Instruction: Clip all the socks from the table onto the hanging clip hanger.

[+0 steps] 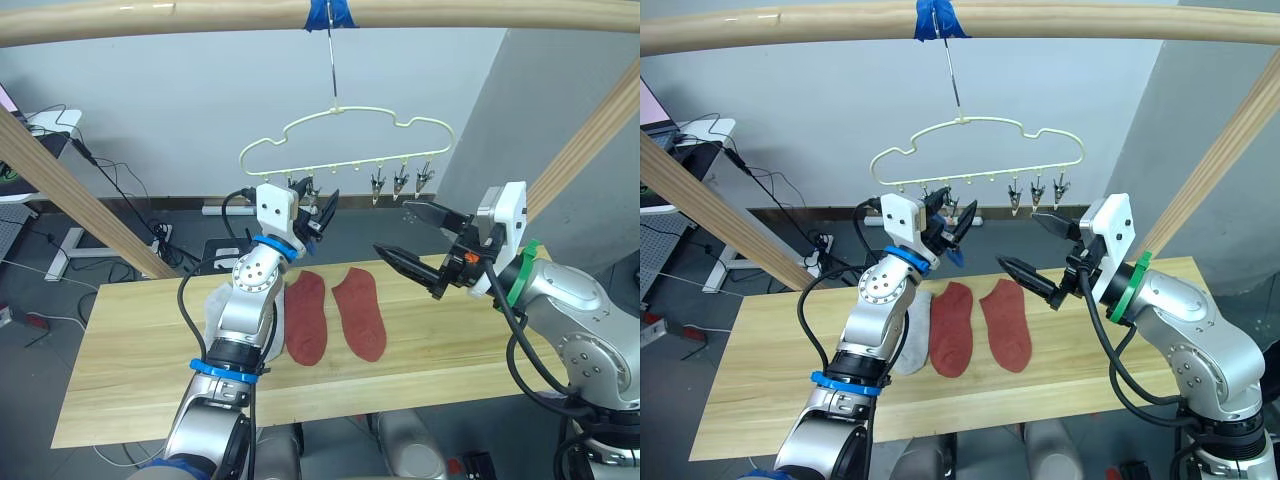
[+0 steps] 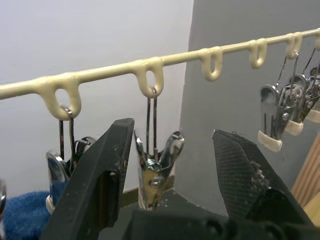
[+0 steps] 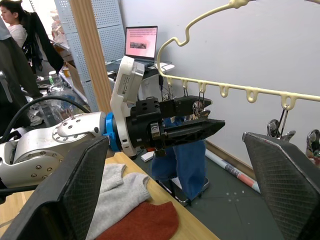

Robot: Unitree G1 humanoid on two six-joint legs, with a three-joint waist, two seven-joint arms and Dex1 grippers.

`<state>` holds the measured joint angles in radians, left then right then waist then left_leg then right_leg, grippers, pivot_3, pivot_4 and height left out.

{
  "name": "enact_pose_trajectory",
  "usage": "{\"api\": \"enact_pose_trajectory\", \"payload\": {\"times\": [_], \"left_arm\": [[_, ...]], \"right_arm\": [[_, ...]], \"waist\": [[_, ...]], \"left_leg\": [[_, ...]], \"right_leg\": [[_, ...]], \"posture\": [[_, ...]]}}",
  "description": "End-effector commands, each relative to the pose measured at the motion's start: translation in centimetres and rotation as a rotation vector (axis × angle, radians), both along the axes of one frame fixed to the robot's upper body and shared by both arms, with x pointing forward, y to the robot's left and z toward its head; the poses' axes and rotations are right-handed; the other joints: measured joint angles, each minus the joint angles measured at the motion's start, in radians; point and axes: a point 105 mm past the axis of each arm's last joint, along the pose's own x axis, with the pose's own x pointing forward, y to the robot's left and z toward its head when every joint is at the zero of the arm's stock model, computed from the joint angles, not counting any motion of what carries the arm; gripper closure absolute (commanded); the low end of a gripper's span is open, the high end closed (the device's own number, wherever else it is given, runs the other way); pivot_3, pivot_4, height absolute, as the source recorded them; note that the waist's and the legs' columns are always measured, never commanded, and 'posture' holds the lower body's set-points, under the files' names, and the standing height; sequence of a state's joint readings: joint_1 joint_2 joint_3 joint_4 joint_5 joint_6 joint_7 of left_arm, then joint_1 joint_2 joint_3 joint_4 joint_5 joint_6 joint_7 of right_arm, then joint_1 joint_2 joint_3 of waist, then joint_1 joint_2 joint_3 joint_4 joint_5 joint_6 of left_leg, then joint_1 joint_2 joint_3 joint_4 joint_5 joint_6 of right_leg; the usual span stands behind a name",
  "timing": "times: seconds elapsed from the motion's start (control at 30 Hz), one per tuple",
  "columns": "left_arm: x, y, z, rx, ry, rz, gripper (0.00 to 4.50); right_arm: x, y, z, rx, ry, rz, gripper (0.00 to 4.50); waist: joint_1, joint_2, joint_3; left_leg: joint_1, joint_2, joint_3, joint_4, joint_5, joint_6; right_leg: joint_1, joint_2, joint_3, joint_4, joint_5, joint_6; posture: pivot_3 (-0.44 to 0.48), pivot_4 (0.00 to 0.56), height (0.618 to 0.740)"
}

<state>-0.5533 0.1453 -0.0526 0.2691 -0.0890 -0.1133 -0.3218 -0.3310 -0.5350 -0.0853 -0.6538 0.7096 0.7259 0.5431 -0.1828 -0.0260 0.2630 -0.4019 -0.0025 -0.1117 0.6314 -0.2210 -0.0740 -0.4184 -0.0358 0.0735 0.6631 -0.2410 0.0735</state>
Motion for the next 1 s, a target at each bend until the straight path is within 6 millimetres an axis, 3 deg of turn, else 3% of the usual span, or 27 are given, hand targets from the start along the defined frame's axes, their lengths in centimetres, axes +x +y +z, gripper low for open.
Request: {"api": "enact_pose_trajectory", "payload": {"times": [0.03, 0.47, 0.57, 0.73, 0.8, 0.93, 1.0], "left_arm": [[-0.2, -0.7, 1.4, -0.018, -0.055, -0.028, 1.76], [-0.2, -1.0, 1.5, -0.034, -0.051, -0.039, 1.76], [0.0, -0.7, 1.7, -0.055, -0.049, -0.025, 2.26], [0.1, -0.6, 1.8, -0.067, -0.049, -0.019, 3.75], [0.0, -0.7, 1.9, -0.070, -0.052, -0.019, 4.13], [-0.2, -0.8, 2.0, -0.075, -0.054, -0.021, 4.17], [-0.3, -0.6, 1.8, -0.077, -0.046, -0.020, 4.17]], "right_arm": [[-0.8, 0.0, 1.1, 0.008, -0.061, 0.011, 0.00], [-0.6, 0.1, 1.2, 0.012, -0.056, 0.007, 0.00], [-0.6, 0.1, 1.2, 0.012, -0.053, 0.008, 0.00], [-0.7, 0.2, 1.1, 0.013, -0.048, 0.012, 0.00], [-0.8, 0.3, 1.1, 0.014, -0.045, 0.014, 0.00], [-0.7, 0.2, 0.7, 0.017, -0.025, 0.011, 0.00], [-0.3, -0.3, -0.9, 0.009, 0.025, -0.016, 0.00]], "waist": [[-0.004, 0.000, 0.000], [-0.015, 0.000, 0.000], [-0.015, 0.000, 0.000], [-0.014, 0.000, 0.000], [-0.014, 0.000, 0.000], [-0.014, 0.000, 0.000], [-0.013, 0.000, 0.000]], "left_leg": [[0.000, 0.000, 0.000, 0.000, 0.000, 0.000], [0.000, 0.000, 0.000, 0.000, 0.000, 0.000], [0.000, 0.000, 0.000, 0.000, 0.000, 0.000], [0.000, 0.000, 0.000, 0.000, 0.000, 0.000], [0.000, 0.000, 0.000, 0.000, 0.000, 0.000], [0.000, 0.000, 0.000, 0.000, 0.000, 0.000], [0.000, 0.000, 0.000, 0.000, 0.000, 0.000]], "right_leg": [[0.000, 0.000, 0.000, 0.000, 0.000, 0.000], [0.000, 0.000, 0.000, 0.000, 0.000, 0.000], [0.000, 0.000, 0.000, 0.000, 0.000, 0.000], [0.000, 0.000, 0.000, 0.000, 0.000, 0.000], [0.000, 0.000, 0.000, 0.000, 0.000, 0.000], [0.000, 0.000, 0.001, 0.000, 0.000, 0.001], [0.000, 0.000, 0.001, 0.000, 0.000, 0.001]], "posture": [[-0.298, 0.195, 0.740], [-0.293, 0.198, 0.740], [-0.293, 0.198, 0.740], [-0.291, 0.199, 0.740], [-0.288, 0.199, 0.740], [-0.281, 0.202, 0.740], [-0.276, 0.203, 0.740]]}}
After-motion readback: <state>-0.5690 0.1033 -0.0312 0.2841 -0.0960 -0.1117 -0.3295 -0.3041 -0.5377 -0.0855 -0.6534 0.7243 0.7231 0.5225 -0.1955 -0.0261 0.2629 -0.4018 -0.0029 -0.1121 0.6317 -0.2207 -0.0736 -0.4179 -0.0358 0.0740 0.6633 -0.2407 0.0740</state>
